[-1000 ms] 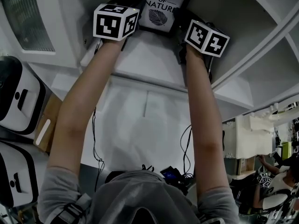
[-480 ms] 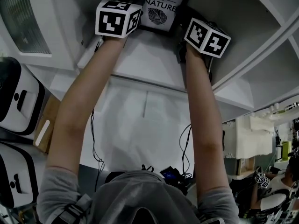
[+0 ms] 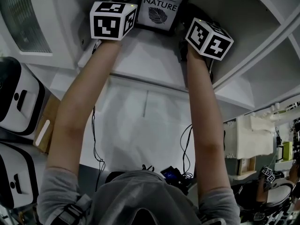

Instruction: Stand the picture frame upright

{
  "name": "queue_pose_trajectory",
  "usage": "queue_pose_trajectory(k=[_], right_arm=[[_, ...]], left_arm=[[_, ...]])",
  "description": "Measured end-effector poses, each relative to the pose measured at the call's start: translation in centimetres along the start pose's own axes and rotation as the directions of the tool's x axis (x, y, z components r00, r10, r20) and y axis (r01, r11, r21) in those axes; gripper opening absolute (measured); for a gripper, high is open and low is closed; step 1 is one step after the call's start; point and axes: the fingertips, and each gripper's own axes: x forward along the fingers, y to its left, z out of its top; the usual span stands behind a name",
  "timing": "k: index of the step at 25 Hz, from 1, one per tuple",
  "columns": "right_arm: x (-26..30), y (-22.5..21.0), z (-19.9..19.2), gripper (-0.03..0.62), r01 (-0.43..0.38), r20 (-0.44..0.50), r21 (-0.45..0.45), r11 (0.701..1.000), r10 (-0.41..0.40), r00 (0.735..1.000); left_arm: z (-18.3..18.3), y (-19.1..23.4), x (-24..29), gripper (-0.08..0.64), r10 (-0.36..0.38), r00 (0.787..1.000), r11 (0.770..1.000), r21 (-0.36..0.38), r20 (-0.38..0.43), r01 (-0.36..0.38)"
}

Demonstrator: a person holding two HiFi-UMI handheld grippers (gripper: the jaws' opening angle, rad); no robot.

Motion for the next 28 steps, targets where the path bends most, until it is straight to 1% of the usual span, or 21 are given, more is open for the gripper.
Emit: queue_pose_trajectory(k=[4, 9, 10, 12, 13, 15, 20, 23, 28], right_arm=[[-0.3, 0.3, 0.4, 0.129, 0.011, 0.014, -0.018, 1.000, -0.010, 1.000], [-1.0, 0.1, 1.1, 0.126, 0.037, 0.042, -0.027, 0.999, -0.035, 0.998], [-1.2, 0.1, 1.3, 0.121, 0.042, 0.049, -0.028, 0.999, -0.041, 0.998], [-1.5, 0.1, 1.6, 0.086, 0.045, 0.059, -0.030, 0.999, -0.043, 0.997], [-1.6, 0.2, 1.8, 0.060, 0.041, 0.064, -0.029, 0.999, -0.039, 0.997], [-2.0, 0.7, 2.0, 0.039, 0.023, 0.071, -0.025, 0.999, -0.021, 0.997], [-3.3, 2.4, 2.7, 0.029, -0.017, 0.100, -0.053, 0.998, 0.023, 0.995], [-4.4, 3.7, 3.5, 0.028, -0.042, 0.121, -0.070, 0.997, 0.050, 0.991], [-6.8, 5.7, 4.6, 0.028, -0.092, 0.152, -0.066, 0.994, 0.101, 0.983]], left_arm=[[-0.1, 0.1, -0.2, 0.052, -0.009, 1.000, 1.000, 0.008, -0.016, 0.009], [0.0, -0.5, -0.5, 0.012, -0.038, 0.999, 0.999, 0.014, -0.016, 0.038], [0.1, -0.5, -0.6, 0.009, -0.044, 0.999, 0.999, 0.015, -0.013, 0.044], [0.4, -0.6, -0.8, 0.008, -0.055, 0.998, 0.998, 0.016, -0.006, 0.055], [0.6, -0.7, -0.9, 0.008, -0.059, 0.998, 0.998, 0.018, -0.004, 0.059], [0.9, -0.9, -1.2, 0.008, -0.068, 0.998, 0.997, 0.021, 0.001, 0.068], [1.5, -1.8, -2.4, 0.008, -0.095, 0.995, 0.995, 0.021, 0.012, 0.095], [2.2, -2.0, -3.7, 0.008, -0.108, 0.994, 0.994, 0.001, 0.031, 0.108], [3.9, -3.0, -6.2, 0.008, -0.138, 0.988, 0.989, -0.034, 0.071, 0.141]])
